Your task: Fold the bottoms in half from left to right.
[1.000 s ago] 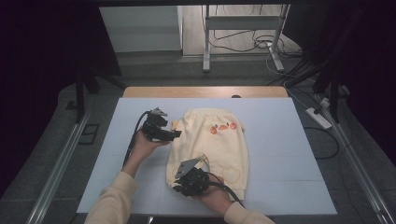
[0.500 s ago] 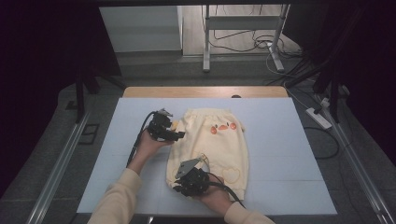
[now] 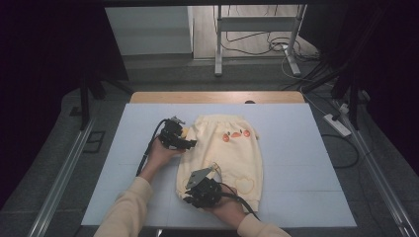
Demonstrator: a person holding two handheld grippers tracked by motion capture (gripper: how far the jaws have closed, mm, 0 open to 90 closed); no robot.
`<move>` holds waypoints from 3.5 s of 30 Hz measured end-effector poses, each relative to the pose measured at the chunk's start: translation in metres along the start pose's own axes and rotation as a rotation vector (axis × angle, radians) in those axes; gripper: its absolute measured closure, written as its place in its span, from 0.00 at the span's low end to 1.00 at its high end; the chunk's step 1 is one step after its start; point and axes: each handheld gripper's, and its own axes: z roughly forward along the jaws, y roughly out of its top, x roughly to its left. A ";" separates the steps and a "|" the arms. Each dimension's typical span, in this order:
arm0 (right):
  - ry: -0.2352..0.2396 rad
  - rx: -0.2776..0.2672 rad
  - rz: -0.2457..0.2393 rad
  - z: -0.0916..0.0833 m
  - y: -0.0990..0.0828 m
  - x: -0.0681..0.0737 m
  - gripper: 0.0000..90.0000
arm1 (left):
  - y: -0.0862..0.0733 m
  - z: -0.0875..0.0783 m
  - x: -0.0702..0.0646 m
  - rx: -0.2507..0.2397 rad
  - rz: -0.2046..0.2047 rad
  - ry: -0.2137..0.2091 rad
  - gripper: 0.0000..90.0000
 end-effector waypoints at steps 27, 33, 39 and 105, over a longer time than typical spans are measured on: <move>-0.001 0.004 0.002 0.002 -0.001 0.001 0.86 | -0.005 0.012 -0.017 0.022 0.066 0.014 0.40; -0.004 0.008 0.000 0.002 -0.001 0.001 0.86 | -0.006 0.012 -0.017 0.006 0.057 -0.038 0.72; -0.002 0.005 0.004 0.002 -0.001 0.001 0.86 | -0.008 0.011 -0.013 -0.009 0.033 -0.096 0.90; 0.031 -0.154 -0.019 -0.027 0.022 0.018 0.89 | -0.002 -0.074 0.001 -0.200 -0.059 -0.227 0.93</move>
